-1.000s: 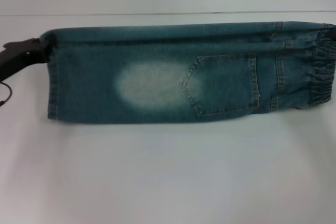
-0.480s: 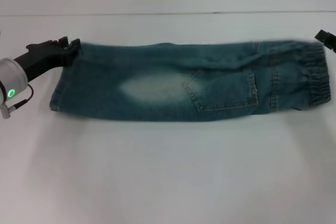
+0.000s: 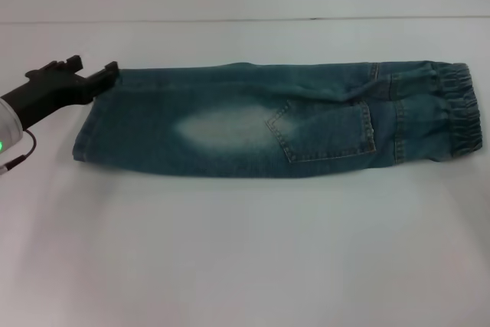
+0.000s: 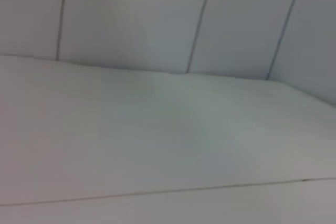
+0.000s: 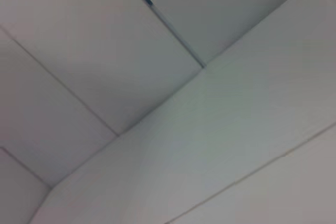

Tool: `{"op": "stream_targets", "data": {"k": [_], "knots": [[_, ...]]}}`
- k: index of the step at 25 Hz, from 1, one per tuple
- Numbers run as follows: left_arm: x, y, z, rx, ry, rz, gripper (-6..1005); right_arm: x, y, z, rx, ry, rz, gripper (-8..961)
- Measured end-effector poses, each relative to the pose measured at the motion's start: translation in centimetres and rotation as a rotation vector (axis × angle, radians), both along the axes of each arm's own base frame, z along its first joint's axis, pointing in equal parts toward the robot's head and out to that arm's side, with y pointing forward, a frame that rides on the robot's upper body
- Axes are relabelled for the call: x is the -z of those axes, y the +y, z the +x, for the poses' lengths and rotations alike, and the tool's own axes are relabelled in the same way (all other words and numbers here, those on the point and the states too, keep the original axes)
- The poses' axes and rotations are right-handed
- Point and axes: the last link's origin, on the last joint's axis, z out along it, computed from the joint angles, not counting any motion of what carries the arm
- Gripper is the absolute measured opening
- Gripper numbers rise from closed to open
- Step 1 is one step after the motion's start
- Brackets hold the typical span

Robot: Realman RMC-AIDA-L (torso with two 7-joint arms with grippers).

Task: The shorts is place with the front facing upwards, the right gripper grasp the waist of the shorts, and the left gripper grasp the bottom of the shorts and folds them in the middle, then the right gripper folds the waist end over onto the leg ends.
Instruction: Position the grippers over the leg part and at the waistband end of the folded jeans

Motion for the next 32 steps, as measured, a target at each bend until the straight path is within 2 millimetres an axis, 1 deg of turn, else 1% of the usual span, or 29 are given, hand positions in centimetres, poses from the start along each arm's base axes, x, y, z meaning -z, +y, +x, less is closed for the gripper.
{"op": "stream_targets", "data": {"k": [2,4,6,7,9,12,13,19,24,28,32], "knots": [[0.0,-0.7,0.3,0.034,-0.035,-0.013,573,-0.1,-1.3,0.0,-0.048,-0.034,0.002,754],[0.2,-1.2,0.6,0.064,-0.064,-0.025,650,0.2,-2.1,0.1,-0.06,-0.056,0.005,788],[0.4,-1.6,0.9,0.082,-0.081,-0.037,727,0.5,-2.6,0.4,-0.041,-0.061,0.003,821],[0.5,-1.6,0.9,0.086,-0.085,-0.041,766,0.6,-2.6,0.6,-0.03,-0.062,0.003,837],[0.8,-1.8,1.0,0.09,-0.093,-0.051,809,1.0,-2.6,0.9,-0.005,-0.066,-0.003,871],[1.2,-1.8,1.2,0.098,-0.091,-0.066,874,1.7,-1.7,0.8,0.014,-0.075,-0.03,923],[1.3,-1.8,1.3,0.102,-0.088,-0.072,874,1.9,-1.5,0.6,0.015,-0.075,-0.041,940],[1.7,-1.7,1.8,0.122,-0.077,-0.095,873,3.3,0.6,-0.6,0.012,-0.099,-0.115,938],[1.9,-1.7,1.9,0.126,-0.079,-0.103,873,4.3,1.9,-1.3,0.026,-0.123,-0.166,936],[2.0,-1.8,1.9,0.125,-0.083,-0.108,874,4.8,2.6,-1.5,0.044,-0.148,-0.211,935],[2.2,-1.9,2.0,0.131,-0.079,-0.119,874,5.0,2.7,-1.6,0.053,-0.13,-0.224,927]]}}
